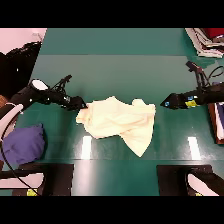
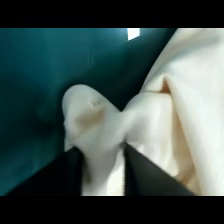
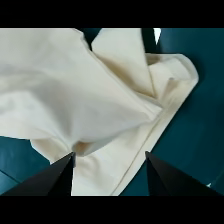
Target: Fold the shirts.
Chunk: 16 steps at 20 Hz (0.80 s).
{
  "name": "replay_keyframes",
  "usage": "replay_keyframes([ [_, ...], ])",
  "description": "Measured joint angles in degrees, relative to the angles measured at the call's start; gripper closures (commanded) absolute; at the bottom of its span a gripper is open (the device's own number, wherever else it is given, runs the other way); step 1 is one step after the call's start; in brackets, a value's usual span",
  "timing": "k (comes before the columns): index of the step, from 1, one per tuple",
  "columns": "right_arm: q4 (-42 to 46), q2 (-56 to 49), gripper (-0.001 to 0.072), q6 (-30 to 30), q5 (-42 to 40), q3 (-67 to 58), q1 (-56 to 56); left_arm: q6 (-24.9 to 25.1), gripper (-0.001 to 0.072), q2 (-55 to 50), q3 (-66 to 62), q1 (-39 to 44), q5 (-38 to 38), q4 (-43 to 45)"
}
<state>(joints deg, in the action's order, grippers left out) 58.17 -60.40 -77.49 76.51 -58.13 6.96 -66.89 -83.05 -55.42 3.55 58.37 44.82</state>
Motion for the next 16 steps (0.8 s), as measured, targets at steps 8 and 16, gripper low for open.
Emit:
replay_keyframes([
  [8, -0.13, -15.72, 0.0205, -0.24, -3.37, 0.00, -3.91, 1.20, 0.0681, -0.55, -4.42, 0.57, -2.25, -2.23],
  [16, -0.28, -23.37, 0.0206, 0.39, -8.87, -0.02, 1.88, 1.29, 0.0681, -0.20, -7.39, 0.59, -1.79, -1.68],
])
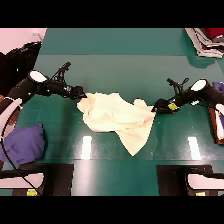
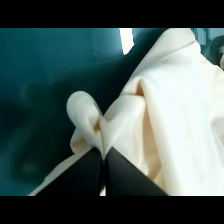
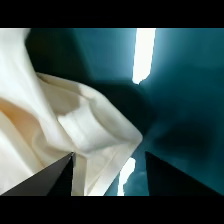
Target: Fold the shirts.
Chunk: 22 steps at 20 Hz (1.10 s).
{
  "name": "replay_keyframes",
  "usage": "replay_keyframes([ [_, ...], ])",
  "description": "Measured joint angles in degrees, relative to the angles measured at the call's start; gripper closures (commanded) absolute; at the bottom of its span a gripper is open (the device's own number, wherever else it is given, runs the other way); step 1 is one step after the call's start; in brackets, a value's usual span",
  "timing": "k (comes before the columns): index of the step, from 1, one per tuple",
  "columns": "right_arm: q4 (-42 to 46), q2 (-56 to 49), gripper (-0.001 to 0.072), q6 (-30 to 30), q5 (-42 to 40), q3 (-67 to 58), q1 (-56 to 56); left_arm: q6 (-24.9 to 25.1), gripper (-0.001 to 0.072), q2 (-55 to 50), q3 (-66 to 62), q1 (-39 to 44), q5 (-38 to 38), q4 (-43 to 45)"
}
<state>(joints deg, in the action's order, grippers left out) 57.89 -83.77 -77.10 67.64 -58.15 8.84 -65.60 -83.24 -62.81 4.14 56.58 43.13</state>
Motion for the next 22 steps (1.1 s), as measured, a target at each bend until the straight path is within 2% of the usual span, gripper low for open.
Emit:
replay_keyframes([
  [4, 0.13, 1.53, 0.0206, 0.37, -1.68, 0.00, 0.90, 0.02, 0.0681, 0.00, -0.17, 0.00, 0.02, 0.13],
  [5, 0.15, 1.44, 0.0225, 0.50, -1.66, 0.00, 1.05, 0.02, 0.0681, 0.00, -0.22, 0.00, 0.00, 0.13],
  [7, 0.13, 0.66, 0.0344, 0.57, -1.49, 0.00, 1.92, 0.02, 0.0681, 0.00, -0.22, 0.00, 0.02, 0.15],
  [9, 0.20, -0.22, 0.0668, 0.70, -1.73, 0.00, 3.10, 0.02, 0.0681, 0.00, -0.22, 0.00, 0.26, 0.13],
  [10, 0.15, -0.42, 0.0696, 0.70, -2.25, 0.00, 3.56, 0.02, 0.0682, 0.00, -0.24, -0.02, 0.59, 0.15],
  [16, 0.59, 6.69, 0.0699, 0.72, -6.71, -0.46, 1.22, -0.96, 0.0682, 4.28, -4.59, 0.00, 3.06, 5.01],
  [22, 0.63, 19.21, 0.0699, 0.72, -5.31, -8.00, -5.55, -1.86, 0.0682, 13.99, -16.26, 0.02, 4.04, 9.51],
])
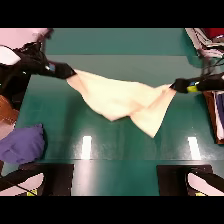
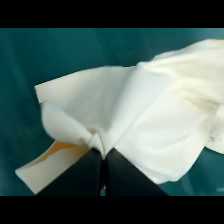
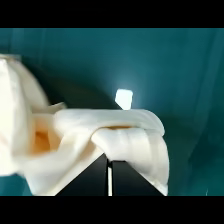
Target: Fold the shirts.
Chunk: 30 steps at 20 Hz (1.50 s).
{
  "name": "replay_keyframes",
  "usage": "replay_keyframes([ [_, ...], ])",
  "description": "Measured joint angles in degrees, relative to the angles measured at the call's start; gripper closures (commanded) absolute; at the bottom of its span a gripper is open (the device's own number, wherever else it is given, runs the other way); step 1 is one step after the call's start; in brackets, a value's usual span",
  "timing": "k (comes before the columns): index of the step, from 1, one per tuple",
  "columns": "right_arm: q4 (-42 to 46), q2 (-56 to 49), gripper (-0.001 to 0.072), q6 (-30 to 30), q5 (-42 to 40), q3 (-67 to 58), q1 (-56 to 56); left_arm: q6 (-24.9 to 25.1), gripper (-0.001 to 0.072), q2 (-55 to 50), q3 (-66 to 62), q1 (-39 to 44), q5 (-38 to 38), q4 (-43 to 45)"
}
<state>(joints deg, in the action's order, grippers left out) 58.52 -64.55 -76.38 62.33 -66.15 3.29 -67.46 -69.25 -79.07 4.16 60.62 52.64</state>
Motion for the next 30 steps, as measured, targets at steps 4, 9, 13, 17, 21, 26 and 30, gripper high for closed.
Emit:
replay_keyframes([
  [4, 0.00, 7.13, 0.0699, -0.02, 1.46, -9.22, -2.97, -0.37, 0.0682, 6.14, -11.28, 0.00, 0.33, 0.76],
  [9, -0.02, 14.19, 0.0700, 0.00, 3.28, -20.70, -6.58, -1.36, 0.0682, 12.17, -28.15, -0.02, -0.02, 1.07],
  [13, -0.04, 18.64, 0.0700, -0.02, 5.38, -28.48, -11.23, -2.73, 0.0683, 16.11, -38.84, 0.00, -3.28, 1.03],
  [17, -0.11, 19.74, 0.0700, -1.57, 12.70, -33.75, -15.91, -4.72, 0.0683, 18.47, -41.46, 0.00, -5.07, 1.20],
  [21, -0.17, 16.20, 0.0700, -5.14, 22.36, -30.73, -16.98, -8.22, 0.0682, 16.02, -33.92, 0.00, 0.09, 5.60],
  [26, 1.20, 7.48, 0.0699, -6.93, 24.85, -14.67, -12.55, -9.94, 0.0681, 4.79, -19.08, 0.00, 9.60, 9.79],
  [30, 4.13, -3.52, 0.0700, -7.08, 15.15, -4.61, -7.67, -9.18, 0.0681, -9.09, -12.00, 0.00, 8.83, 10.62],
])
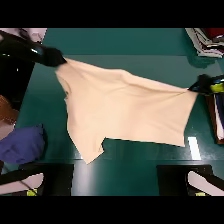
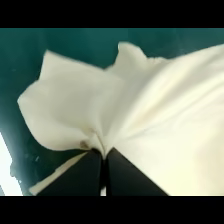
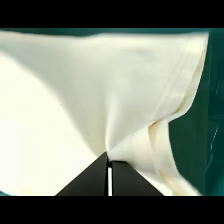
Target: Fold the shirts.
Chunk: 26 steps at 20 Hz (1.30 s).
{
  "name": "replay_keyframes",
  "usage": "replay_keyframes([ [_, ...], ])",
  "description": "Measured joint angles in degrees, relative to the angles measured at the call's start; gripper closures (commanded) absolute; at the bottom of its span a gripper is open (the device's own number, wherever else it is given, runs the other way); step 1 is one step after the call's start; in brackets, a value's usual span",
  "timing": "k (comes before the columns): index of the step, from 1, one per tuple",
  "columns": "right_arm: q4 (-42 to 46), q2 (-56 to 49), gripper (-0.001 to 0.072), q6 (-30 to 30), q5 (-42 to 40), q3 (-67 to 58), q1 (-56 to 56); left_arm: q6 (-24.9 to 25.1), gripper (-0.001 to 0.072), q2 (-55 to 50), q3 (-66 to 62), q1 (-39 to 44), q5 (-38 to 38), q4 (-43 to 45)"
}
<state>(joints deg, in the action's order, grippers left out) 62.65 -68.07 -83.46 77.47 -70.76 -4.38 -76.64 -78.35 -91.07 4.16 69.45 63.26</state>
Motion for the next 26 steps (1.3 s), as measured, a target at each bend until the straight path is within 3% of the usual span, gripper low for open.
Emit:
replay_keyframes([
  [5, 1.01, -14.29, 0.0697, 0.00, -11.78, -4.04, 4.61, 1.18, 0.0672, -13.07, 1.57, 0.00, -13.22, 0.31],
  [6, 1.16, -16.94, 0.0689, 0.00, -12.94, -6.25, 5.27, 1.36, 0.0399, -14.38, 1.62, -0.02, -15.78, 0.31],
  [7, 1.20, -19.23, 0.0488, -0.02, -13.75, -8.46, 5.79, 1.38, 0.0116, -15.32, 1.66, -0.02, -17.53, 0.37],
  [8, 1.22, -21.49, 0.0315, -0.02, -13.92, -10.84, 6.23, 1.49, 0.0087, -16.02, 1.66, -0.09, -18.82, 0.55],
  [11, 1.44, -25.92, 0.0337, -0.02, -11.39, -17.18, 6.60, 1.49, 0.0088, -17.07, 0.24, -1.51, -17.77, 0.76],
  [17, 1.46, -19.30, 0.0337, 2.62, -5.18, -15.34, 3.89, -0.90, 0.0088, -12.92, 1.16, -9.97, -0.33, 0.94],
  [21, 1.44, -9.03, 0.0337, 4.85, -4.79, -5.73, 3.15, -1.27, 0.0087, -1.42, 18.40, -12.98, 2.56, 0.87],
  [26, 1.44, 1.86, 0.0337, 6.14, -8.20, 4.37, 2.82, -1.29, 0.0087, 11.39, 44.87, -14.01, 0.04, -0.79],
])
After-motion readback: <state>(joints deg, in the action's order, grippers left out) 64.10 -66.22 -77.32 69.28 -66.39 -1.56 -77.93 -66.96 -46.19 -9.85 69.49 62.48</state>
